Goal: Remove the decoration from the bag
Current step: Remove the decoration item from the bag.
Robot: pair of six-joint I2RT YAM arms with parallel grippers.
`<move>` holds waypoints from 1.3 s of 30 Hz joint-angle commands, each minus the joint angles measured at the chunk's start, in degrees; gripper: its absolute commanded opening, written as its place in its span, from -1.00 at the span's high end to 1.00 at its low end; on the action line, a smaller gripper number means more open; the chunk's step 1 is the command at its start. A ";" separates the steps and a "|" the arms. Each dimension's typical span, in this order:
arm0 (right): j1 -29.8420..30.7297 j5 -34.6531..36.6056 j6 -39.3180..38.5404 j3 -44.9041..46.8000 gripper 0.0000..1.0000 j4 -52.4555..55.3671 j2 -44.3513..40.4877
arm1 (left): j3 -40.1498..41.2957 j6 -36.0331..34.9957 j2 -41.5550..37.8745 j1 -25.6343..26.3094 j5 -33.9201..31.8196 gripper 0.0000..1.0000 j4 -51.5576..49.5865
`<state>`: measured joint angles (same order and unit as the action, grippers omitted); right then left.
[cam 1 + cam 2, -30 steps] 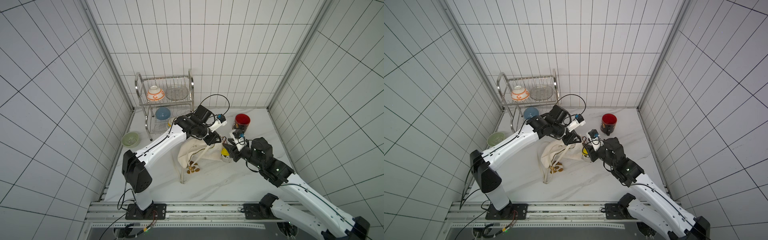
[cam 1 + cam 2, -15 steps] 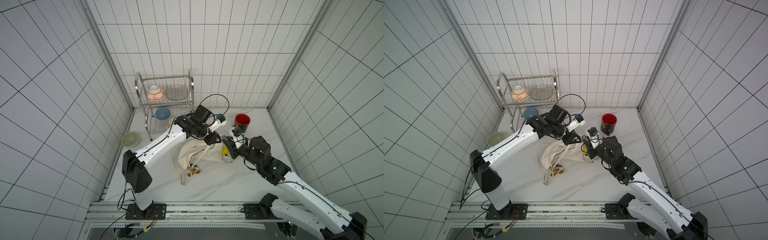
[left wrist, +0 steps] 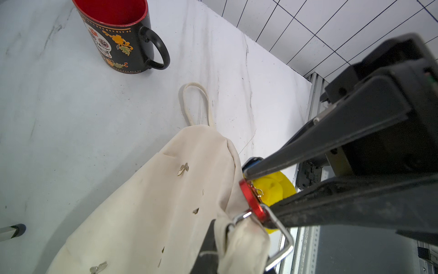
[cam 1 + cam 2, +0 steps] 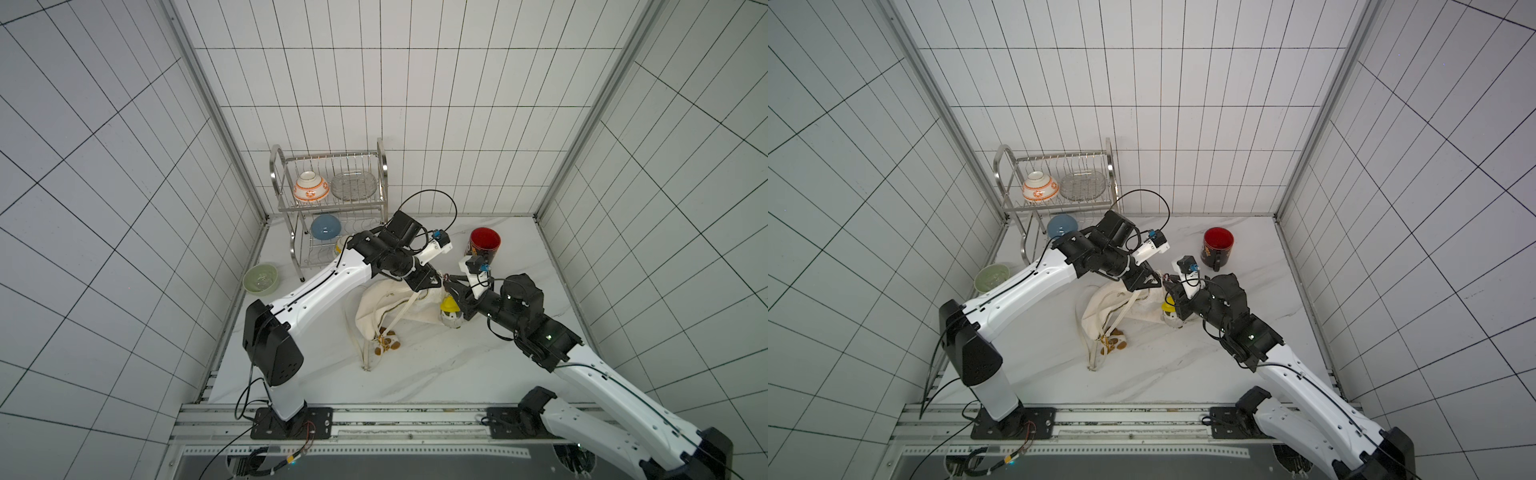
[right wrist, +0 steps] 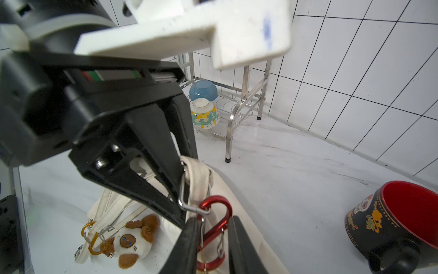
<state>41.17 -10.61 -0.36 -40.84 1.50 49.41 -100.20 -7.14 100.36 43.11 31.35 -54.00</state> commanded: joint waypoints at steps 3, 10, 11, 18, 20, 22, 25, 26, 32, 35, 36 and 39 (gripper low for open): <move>-0.80 -3.07 1.94 0.56 0.49 -1.75 -0.19 | -0.21 -1.03 -2.36 -0.04 2.49 1.00 2.49; -1.38 -4.09 3.16 1.66 0.48 -1.48 -1.26 | 0.07 -1.97 -2.71 -0.13 2.66 1.00 2.85; -1.75 -4.45 3.70 2.02 0.48 -1.54 -1.56 | 0.26 -2.04 -2.77 -0.24 2.58 1.00 2.91; -3.85 -7.84 5.07 2.89 0.47 -2.79 -2.68 | 0.54 -2.36 -2.85 -0.57 3.20 1.00 3.11; -4.11 -8.48 5.18 2.74 0.47 -3.26 -2.29 | 0.55 -2.34 -2.84 -0.57 3.38 1.00 3.03; -4.37 -9.29 5.30 2.65 0.47 -3.80 -1.87 | 0.59 -2.44 -2.88 -0.57 3.49 1.00 3.02; -4.51 -10.35 5.31 2.20 0.48 -4.09 -1.17 | 0.56 -2.62 -2.92 -0.57 3.49 1.00 2.94; -4.48 -10.53 5.43 2.18 0.49 -4.24 -0.98 | 0.54 -2.62 -2.90 -0.57 3.46 1.00 2.93; -4.66 -10.29 5.73 2.47 0.52 -3.98 -0.81 | 0.45 -2.70 -2.85 -0.58 3.49 1.00 2.85; -4.88 -10.79 5.99 2.52 0.54 -4.28 -0.74 | 0.45 -3.12 -2.95 -0.53 3.82 1.00 2.90; -4.99 -11.16 6.25 2.59 0.54 -4.71 -0.68 | 0.52 -3.41 -3.00 -0.53 4.00 1.00 2.80; -5.32 -12.45 6.64 2.54 0.52 -5.07 0.48 | 0.90 -4.24 -3.20 -0.49 4.62 1.00 2.78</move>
<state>36.58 -20.86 5.23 -38.74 -1.65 48.99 -99.59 -9.93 99.90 42.59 33.23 -53.41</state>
